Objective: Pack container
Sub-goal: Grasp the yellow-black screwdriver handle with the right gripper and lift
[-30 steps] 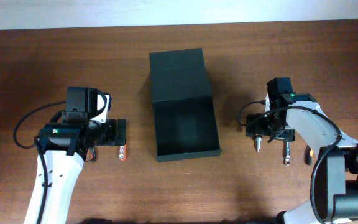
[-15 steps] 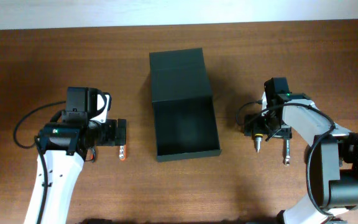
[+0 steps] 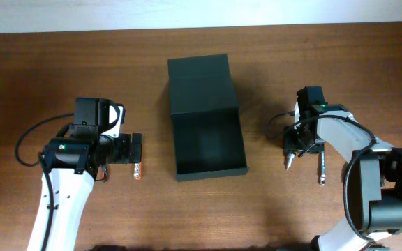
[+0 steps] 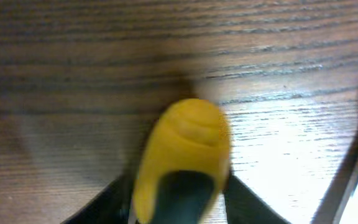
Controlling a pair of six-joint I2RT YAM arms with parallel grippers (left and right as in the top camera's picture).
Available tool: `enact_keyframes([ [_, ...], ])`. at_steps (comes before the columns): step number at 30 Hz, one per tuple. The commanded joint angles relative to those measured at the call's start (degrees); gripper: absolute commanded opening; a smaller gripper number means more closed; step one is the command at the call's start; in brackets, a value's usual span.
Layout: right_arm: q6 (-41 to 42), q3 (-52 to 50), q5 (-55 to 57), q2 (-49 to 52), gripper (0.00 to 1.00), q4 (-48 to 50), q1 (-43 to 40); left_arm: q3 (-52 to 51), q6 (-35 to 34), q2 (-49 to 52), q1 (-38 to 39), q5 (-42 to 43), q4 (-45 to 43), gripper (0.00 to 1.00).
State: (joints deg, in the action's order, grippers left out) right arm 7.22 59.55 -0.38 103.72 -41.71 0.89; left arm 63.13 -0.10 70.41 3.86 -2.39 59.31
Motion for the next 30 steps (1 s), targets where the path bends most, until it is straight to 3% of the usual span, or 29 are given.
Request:
enact_keyframes([
  [1, -0.3, -0.4, -1.8, 2.1, 0.33, 0.2, -0.2, 1.1, -0.5, 0.0, 0.1, 0.0, -0.1, 0.99],
  [4, -0.3, -0.4, -1.8, 2.1, 0.21, 0.2, -0.2, 1.1, -0.5, 0.0, 0.1, 0.0, -0.1, 0.99],
  [13, -0.3, -0.4, -1.8, 2.1, 0.04, 0.4, -0.2, 1.1, -0.5, 0.0, 0.1, 0.0, -0.1, 0.99],
  [25, -0.3, -0.4, -2.5, 2.1, 0.04, 3.4, -0.2, 1.1, -0.5, 0.0, 0.1, 0.0, -0.2, 0.99],
  [30, -0.3, -0.4, -2.5, 2.1, 0.09, 4.4, -0.2, 1.1, -0.5, 0.0, 0.1, 0.0, -0.2, 0.99],
])
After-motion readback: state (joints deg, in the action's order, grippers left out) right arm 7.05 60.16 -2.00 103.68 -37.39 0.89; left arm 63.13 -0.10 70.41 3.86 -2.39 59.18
